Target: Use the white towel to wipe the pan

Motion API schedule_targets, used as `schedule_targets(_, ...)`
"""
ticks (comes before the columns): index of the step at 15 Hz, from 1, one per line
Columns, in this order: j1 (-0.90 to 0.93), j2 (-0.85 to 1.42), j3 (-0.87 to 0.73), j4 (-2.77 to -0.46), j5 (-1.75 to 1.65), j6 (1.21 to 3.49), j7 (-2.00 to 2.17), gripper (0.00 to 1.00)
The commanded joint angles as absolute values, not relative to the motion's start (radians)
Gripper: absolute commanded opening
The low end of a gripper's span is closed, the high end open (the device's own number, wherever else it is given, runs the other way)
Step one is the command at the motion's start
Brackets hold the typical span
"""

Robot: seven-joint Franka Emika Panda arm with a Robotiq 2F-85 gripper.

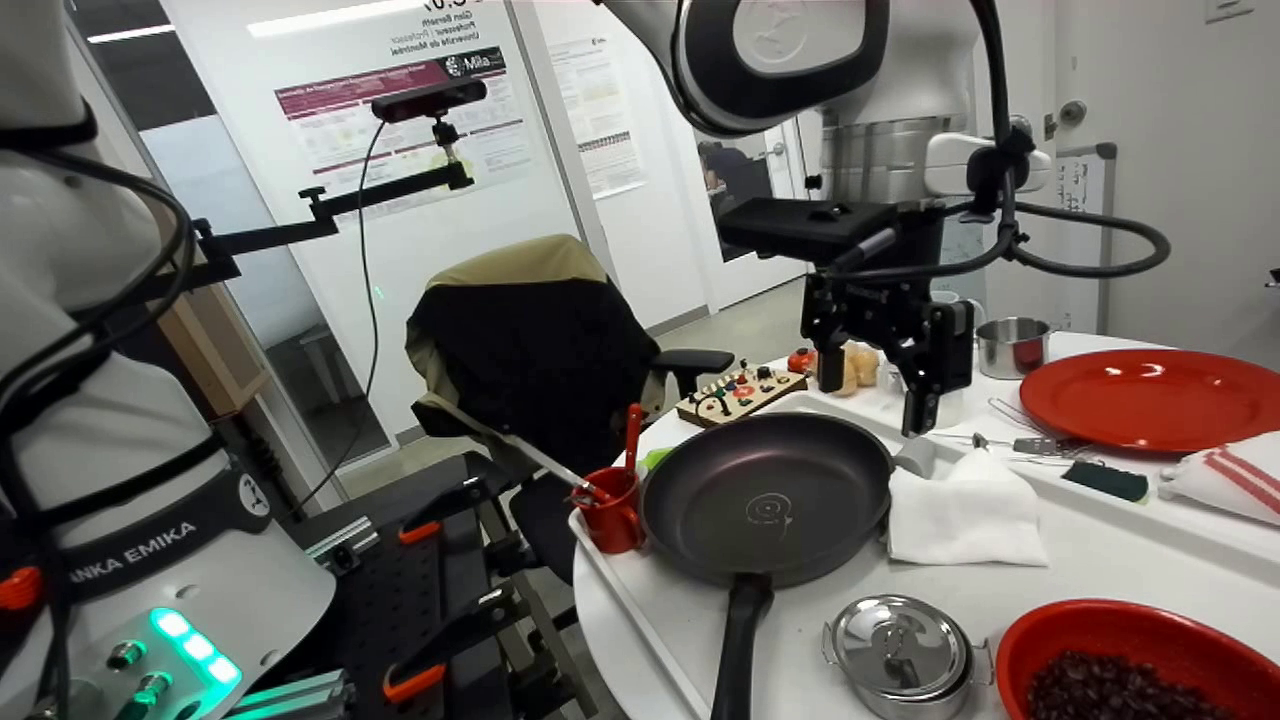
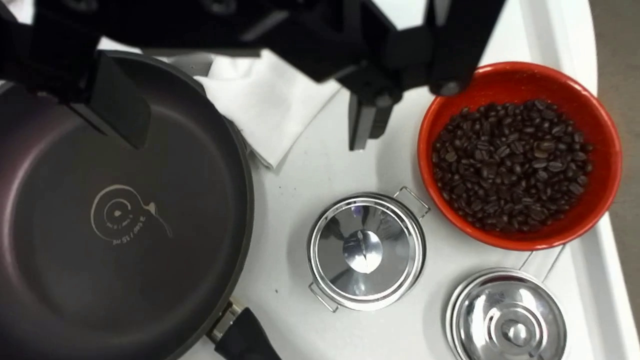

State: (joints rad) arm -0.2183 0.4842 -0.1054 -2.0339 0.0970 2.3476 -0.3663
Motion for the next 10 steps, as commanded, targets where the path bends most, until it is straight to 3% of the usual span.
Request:
schedule_targets(1,-0.250,0.545,-0.056,-1.955,0.196,2.360,-0.282,1.00)
schedule_targets(10,-0.254,0.763,-0.018,-1.716,0.329,2.334,-0.091,1.00)
